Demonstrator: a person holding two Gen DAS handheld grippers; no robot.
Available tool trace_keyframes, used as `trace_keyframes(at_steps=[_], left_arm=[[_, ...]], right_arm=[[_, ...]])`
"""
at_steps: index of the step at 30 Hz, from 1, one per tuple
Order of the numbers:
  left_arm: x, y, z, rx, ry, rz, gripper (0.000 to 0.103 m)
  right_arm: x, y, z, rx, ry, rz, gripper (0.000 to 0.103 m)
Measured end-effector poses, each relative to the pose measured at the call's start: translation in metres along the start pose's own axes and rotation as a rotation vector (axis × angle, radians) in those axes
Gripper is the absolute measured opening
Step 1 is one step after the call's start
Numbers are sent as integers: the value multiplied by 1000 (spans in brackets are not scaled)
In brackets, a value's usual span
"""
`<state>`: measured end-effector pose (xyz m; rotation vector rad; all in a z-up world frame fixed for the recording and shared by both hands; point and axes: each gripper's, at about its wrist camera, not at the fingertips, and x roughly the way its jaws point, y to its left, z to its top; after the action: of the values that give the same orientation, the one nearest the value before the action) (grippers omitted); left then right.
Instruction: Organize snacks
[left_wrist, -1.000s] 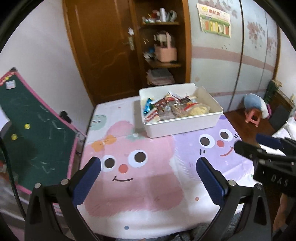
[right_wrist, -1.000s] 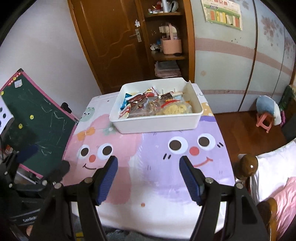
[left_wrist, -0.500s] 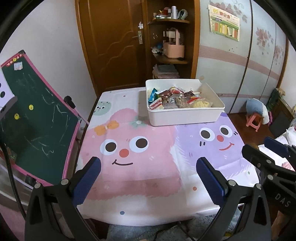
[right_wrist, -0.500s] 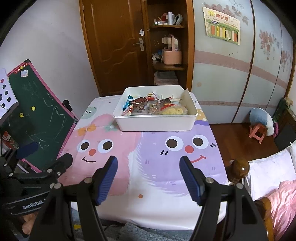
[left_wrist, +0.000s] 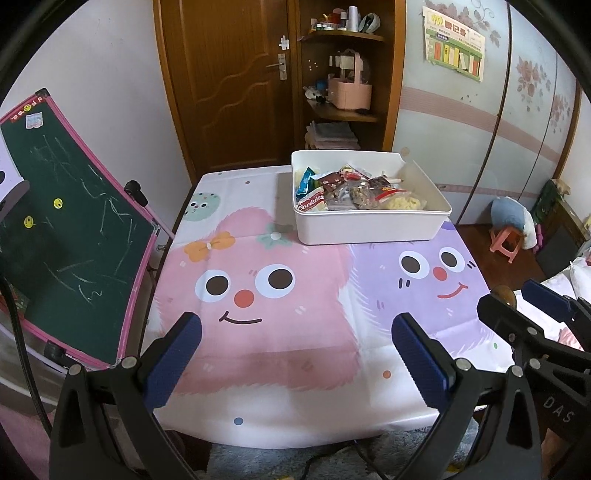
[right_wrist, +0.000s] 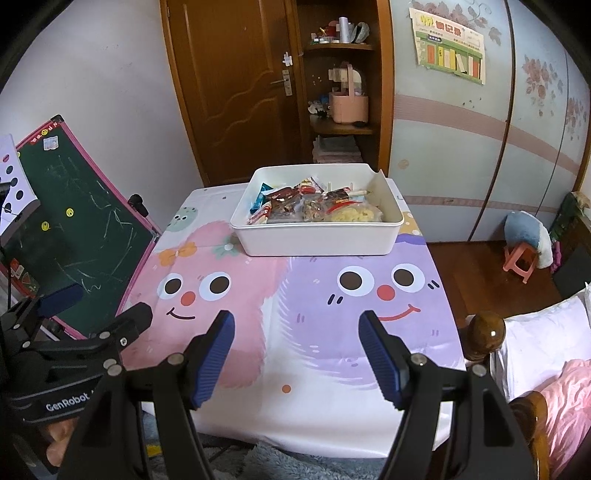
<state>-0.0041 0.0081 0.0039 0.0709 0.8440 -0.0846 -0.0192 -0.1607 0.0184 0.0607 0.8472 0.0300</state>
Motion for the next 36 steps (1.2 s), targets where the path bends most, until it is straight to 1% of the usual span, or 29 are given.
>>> trace_keyframes(at_steps=[11, 36], left_arm=[[4, -2, -5, -1, 5, -3, 102], [4, 2, -3, 0, 8, -7, 102]], right_arm=[[3, 0, -1, 6, 5, 2, 70], [5, 1, -4, 11, 2, 0, 70]])
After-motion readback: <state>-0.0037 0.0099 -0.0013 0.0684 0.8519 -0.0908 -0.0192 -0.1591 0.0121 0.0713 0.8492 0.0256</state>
